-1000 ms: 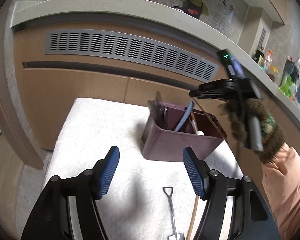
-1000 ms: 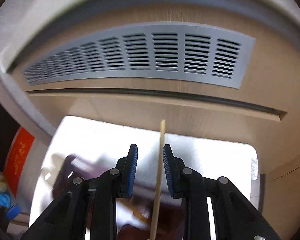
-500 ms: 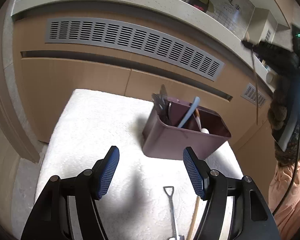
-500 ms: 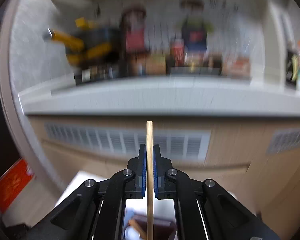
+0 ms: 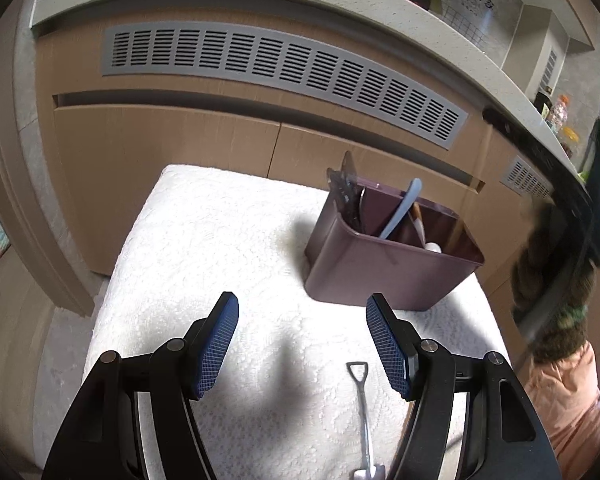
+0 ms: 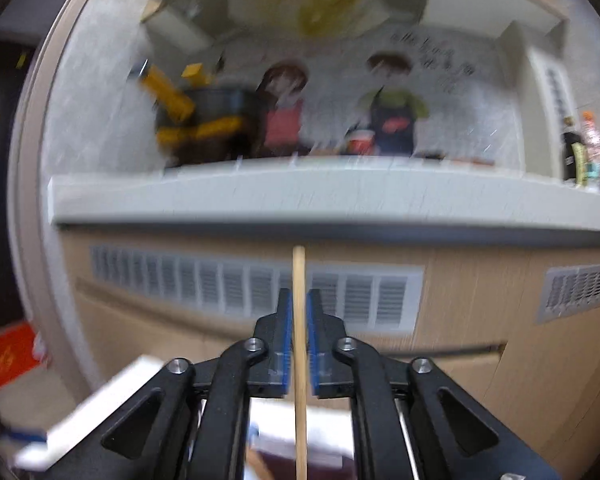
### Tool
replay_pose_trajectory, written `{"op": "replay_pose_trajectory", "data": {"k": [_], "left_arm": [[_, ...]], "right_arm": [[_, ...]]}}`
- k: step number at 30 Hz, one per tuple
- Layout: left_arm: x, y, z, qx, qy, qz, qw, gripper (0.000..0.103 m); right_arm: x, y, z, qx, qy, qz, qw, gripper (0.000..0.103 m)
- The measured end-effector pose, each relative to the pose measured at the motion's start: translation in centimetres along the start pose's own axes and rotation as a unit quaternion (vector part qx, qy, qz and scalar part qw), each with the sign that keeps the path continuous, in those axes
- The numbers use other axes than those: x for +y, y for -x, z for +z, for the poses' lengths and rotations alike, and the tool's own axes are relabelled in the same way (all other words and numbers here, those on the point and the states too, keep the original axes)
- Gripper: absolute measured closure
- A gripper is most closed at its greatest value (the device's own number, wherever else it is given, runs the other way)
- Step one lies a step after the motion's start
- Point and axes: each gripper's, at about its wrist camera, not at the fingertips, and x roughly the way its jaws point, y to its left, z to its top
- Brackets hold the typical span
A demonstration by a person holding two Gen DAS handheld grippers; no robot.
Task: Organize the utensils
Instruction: 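Lower the wooden chopstick into the caddy with the right gripper, then grasp the small metal shovel spoon on the cloth with the left gripper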
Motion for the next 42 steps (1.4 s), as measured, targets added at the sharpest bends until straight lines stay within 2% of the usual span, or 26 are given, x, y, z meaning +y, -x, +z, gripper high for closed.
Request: {"op": "replay_pose_trajectory", "data": {"k": [1, 2, 5, 6, 8, 10, 12, 15, 17, 20, 23, 27, 32, 35, 38, 42], "left_arm": [[0.2, -0.2, -0.1, 0.002, 0.003, -0.001, 1.0000, 0.036], [0.2, -0.2, -0.1, 0.004, 0.004, -0.002, 1.0000, 0.036], [0.3, -0.5, -0.5, 0.010, 0.005, -0.002, 0.9999, 0.036], [0.4, -0.5, -0.7, 0.013, 0.005, -0.001, 0.9999, 0.036], [0.4, -0.5, -1.1, 0.017, 0.005, 0.002, 0.9998, 0.036], [0.6, -0.4, -1.7, 0.020, 0.005, 0.006, 0.9998, 0.036], [0.9, -0.1, -2.5, 0.023, 0.005, 0.015, 0.9996, 0.036], [1.4, 0.6, -3.4, 0.023, 0.010, 0.027, 0.9993, 0.036], [1.8, 1.2, -4.0, 0.023, 0.010, 0.030, 0.9992, 0.036], [2.0, 2.1, -4.7, 0.029, 0.001, 0.037, 0.9989, 0.036], [2.2, 3.0, -5.2, 0.036, -0.004, 0.029, 0.9989, 0.036], [2.9, 4.1, -5.5, 0.064, 0.008, -0.006, 0.9979, 0.036], [2.9, 5.4, -5.1, 0.072, 0.010, 0.003, 0.9973, 0.033], [2.0, 5.8, -5.0, 0.077, 0.005, -0.002, 0.9970, 0.031], [0.1, 5.6, -5.1, 0.079, -0.018, -0.008, 0.9966, 0.031], [-2.3, 4.3, -6.4, 0.081, -0.040, 0.001, 0.9959, 0.031]], "right_arm": [[-0.2, 0.3, -0.3, 0.013, 0.005, 0.002, 1.000, 0.062], [-0.4, 1.2, -0.7, 0.012, 0.007, -0.009, 1.000, 0.057], [-0.8, 3.6, -1.1, 0.021, 0.017, -0.026, 0.999, 0.056], [-0.9, 4.4, -1.3, 0.036, 0.016, -0.022, 0.999, 0.054], [-0.7, 5.2, -1.9, 0.074, 0.021, -0.014, 0.997, 0.043], [0.2, 5.8, -3.5, 0.123, 0.032, -0.001, 0.992, 0.042], [1.5, 6.1, -6.1, 0.187, 0.043, 0.020, 0.981, 0.040], [3.8, 6.7, -11.2, 0.295, 0.035, 0.074, 0.952, 0.040], [5.4, 8.0, -14.6, 0.333, 0.031, 0.095, 0.938, 0.040], [7.1, 9.9, -17.2, 0.361, 0.032, 0.100, 0.927, 0.040], [8.4, 11.5, -18.3, 0.375, 0.017, 0.107, 0.921, 0.040], [11.2, 12.4, -18.9, 0.373, 0.037, 0.118, 0.919, 0.036], [13.6, 12.6, -19.6, 0.379, 0.094, 0.121, 0.913, 0.033], [12.9, 13.5, -19.9, 0.370, 0.119, 0.112, 0.915, 0.030], [10.4, 14.1, -19.9, 0.356, 0.149, 0.063, 0.920, 0.028], [5.9, 14.5, -20.0, 0.361, 0.134, 0.012, 0.923, 0.025]]}}
